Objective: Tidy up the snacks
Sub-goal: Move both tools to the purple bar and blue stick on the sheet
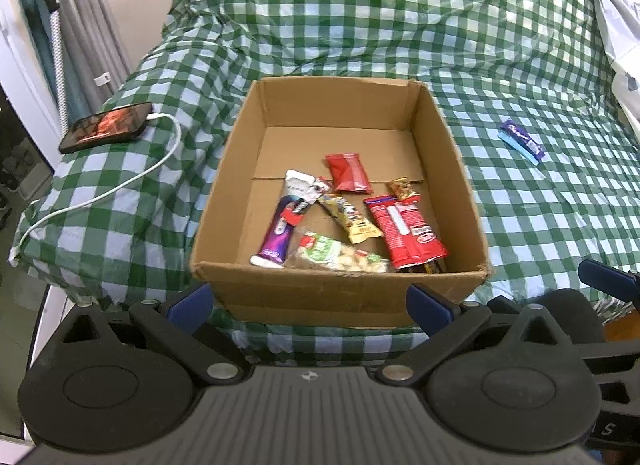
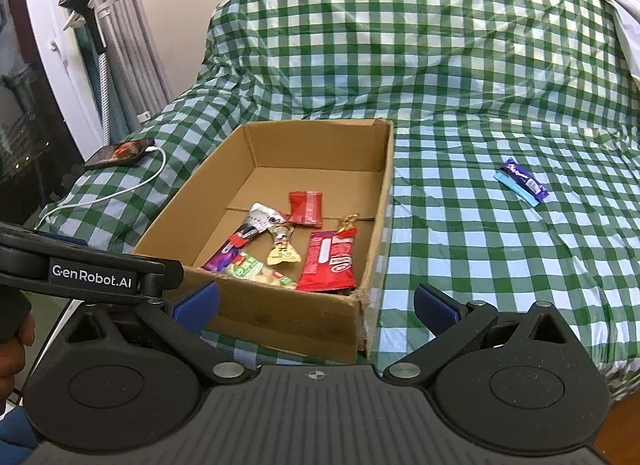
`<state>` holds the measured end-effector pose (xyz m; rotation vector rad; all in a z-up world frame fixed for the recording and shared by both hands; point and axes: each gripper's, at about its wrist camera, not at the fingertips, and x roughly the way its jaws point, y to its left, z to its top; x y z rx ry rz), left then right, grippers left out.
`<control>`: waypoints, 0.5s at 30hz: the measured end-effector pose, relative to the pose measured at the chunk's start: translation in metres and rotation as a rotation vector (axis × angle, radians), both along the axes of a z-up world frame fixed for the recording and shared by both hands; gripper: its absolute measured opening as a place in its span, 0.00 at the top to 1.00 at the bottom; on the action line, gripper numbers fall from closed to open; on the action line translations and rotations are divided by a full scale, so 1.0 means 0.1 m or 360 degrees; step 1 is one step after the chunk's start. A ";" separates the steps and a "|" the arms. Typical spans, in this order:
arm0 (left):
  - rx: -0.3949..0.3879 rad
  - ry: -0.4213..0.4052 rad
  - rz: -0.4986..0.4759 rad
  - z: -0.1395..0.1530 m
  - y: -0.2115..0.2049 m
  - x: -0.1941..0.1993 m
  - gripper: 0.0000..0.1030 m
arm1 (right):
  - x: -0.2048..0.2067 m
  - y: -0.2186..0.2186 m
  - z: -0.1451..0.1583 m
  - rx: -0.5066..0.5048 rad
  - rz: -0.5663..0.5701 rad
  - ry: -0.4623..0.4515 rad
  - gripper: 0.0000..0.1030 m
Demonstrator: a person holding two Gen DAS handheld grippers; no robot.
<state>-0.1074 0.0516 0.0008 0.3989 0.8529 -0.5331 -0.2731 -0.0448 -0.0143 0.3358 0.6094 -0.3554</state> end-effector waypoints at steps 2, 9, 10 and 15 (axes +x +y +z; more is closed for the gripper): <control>-0.0006 0.0018 -0.0023 0.01 -0.10 0.00 0.00 | -0.07 -0.05 0.00 0.0003 -0.0027 -0.0007 0.01; -0.0014 0.0050 -0.0166 0.01 -0.58 -0.10 0.00 | -0.42 -0.36 -0.02 0.0000 -0.0166 -0.0034 0.01; -0.0019 0.0075 -0.0188 0.01 -0.65 -0.10 0.00 | -0.29 -0.48 -0.03 0.0003 -0.0186 -0.0027 0.01; -0.0032 0.0123 -0.0260 0.01 -1.08 -0.07 0.00 | -0.16 -0.95 -0.13 0.0030 -0.0307 0.0001 0.01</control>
